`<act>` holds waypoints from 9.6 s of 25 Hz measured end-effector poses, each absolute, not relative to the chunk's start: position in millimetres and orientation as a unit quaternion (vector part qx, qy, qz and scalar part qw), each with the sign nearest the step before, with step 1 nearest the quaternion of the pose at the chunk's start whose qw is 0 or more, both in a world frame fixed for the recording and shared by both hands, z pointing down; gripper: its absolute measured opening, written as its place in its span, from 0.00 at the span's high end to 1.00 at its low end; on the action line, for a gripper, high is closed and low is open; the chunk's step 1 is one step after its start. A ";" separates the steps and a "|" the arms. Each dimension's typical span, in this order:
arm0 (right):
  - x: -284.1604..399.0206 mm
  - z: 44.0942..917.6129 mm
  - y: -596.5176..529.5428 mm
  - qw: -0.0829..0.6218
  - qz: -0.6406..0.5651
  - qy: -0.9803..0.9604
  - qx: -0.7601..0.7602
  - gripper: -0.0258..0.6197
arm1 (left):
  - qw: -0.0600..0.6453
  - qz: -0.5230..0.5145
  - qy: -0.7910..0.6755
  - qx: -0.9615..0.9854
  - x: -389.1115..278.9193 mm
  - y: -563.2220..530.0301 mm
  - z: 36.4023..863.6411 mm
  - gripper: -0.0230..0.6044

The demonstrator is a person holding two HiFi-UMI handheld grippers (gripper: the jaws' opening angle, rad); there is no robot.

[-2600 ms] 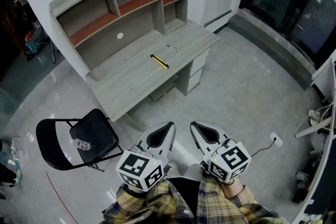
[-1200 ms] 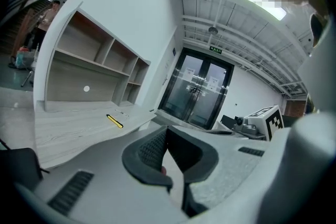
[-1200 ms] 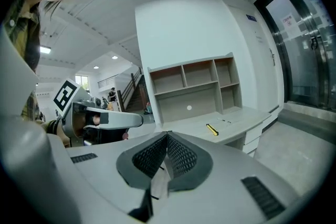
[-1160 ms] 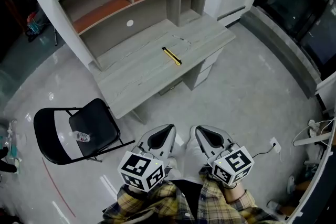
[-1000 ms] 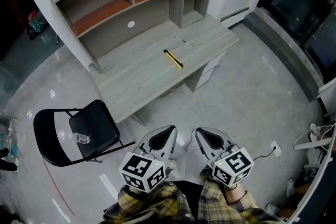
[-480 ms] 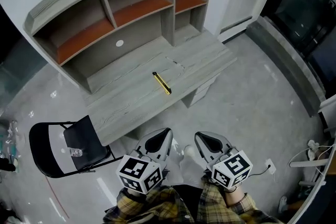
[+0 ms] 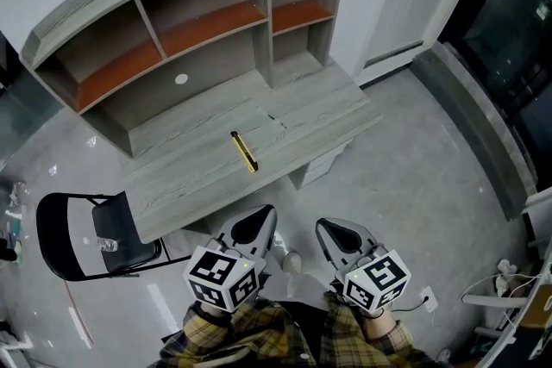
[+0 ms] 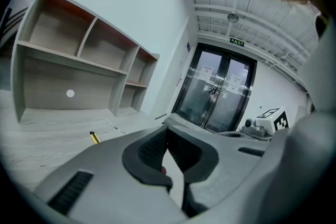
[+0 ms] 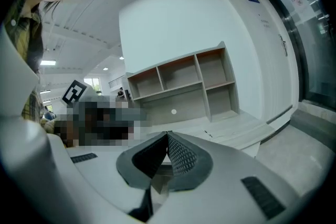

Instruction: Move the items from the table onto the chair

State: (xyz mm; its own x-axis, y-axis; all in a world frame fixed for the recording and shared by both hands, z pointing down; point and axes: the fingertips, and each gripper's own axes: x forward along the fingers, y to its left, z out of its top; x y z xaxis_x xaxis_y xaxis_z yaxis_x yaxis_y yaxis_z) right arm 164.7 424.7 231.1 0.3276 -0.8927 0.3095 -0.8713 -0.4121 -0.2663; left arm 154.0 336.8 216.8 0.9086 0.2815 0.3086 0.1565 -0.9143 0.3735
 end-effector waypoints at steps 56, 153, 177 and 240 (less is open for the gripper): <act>408.5 259.7 161.1 -0.057 -0.252 0.723 -0.641 0.93 | 0.255 0.211 -0.139 0.933 341.1 111.1 274.3 0.96; 34.2 353.1 -3.9 -0.144 -0.313 0.844 -0.411 0.93 | 0.408 0.261 -0.465 0.741 -116.3 -57.3 479.0 0.78; -174.7 479.0 -145.8 -0.119 -0.408 0.867 -0.260 0.93 | 0.482 0.350 -0.453 0.663 -241.2 -185.3 772.9 0.78; 258.3 275.3 185.1 -0.022 -0.298 0.799 -0.521 0.93 | 0.254 0.152 -0.351 0.888 145.8 65.3 299.5 0.96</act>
State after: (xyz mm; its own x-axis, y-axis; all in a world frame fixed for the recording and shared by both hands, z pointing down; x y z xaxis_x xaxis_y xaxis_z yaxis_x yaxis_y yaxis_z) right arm 258.3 185.1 275.3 -0.4559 -0.8197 0.3469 -0.8464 0.2787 -0.4538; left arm 145.8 65.3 299.5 0.7067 -0.5468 0.4489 -0.7016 -0.6236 0.3449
